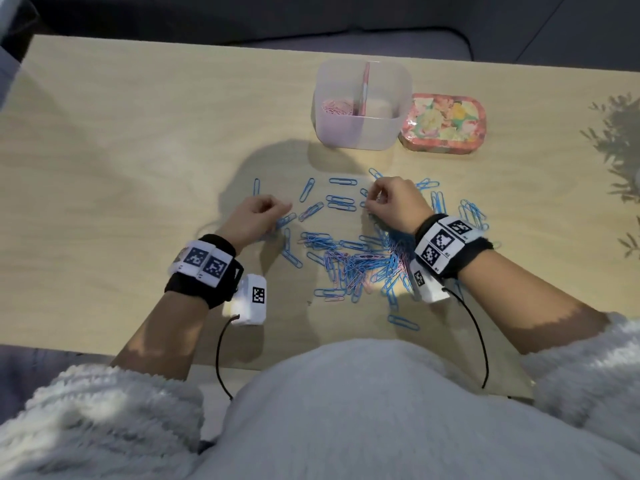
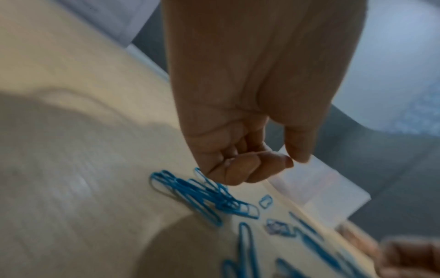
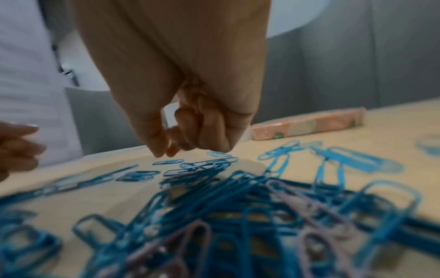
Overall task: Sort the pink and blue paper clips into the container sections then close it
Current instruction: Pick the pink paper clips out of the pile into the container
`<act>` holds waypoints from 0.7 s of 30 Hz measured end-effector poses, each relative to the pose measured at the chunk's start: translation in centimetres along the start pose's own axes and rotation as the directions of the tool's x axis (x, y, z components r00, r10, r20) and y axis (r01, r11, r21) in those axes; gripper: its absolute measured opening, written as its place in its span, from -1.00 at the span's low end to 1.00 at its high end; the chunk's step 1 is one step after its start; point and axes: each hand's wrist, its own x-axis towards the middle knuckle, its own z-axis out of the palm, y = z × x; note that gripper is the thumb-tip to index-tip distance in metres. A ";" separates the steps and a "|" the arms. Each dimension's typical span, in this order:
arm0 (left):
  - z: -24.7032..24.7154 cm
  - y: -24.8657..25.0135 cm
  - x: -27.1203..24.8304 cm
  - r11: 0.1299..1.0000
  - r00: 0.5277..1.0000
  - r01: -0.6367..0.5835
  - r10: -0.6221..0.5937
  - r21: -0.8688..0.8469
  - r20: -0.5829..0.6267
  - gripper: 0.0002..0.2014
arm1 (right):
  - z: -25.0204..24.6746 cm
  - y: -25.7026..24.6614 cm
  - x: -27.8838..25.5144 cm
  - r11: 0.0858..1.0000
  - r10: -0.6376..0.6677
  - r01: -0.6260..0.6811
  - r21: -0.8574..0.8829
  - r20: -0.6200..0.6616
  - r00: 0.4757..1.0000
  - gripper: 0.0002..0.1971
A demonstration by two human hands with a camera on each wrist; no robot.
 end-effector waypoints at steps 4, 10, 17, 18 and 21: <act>1.4 -0.7 -0.4 0.857 0.987 -0.149 0.101 0.493 0.123 -0.91 | 0.1 1.2 -0.5 0.981 -0.008 0.000 -0.194 -0.039 0.999 -0.92; 2.8 -1.2 -0.3 0.751 0.978 -0.205 0.184 0.627 0.099 -0.92 | 0.0 1.7 -0.4 0.987 -0.025 0.024 -0.156 -0.003 1.000 -0.92; 2.8 -0.8 -0.1 0.724 0.964 -0.264 0.182 0.638 0.193 -0.95 | -0.6 -1.2 0.1 0.712 0.156 -0.183 0.678 0.102 0.983 -0.77; 2.9 -0.8 -0.2 0.721 0.964 -0.267 0.190 0.639 0.187 -0.95 | -0.4 -1.9 0.4 0.694 0.148 -0.195 0.693 0.128 0.981 -0.78; 3.1 -0.8 -0.4 0.749 0.968 -0.250 0.208 0.614 0.141 -0.92 | 0.9 -4.0 1.2 0.769 0.068 -0.164 0.617 0.177 0.982 -0.76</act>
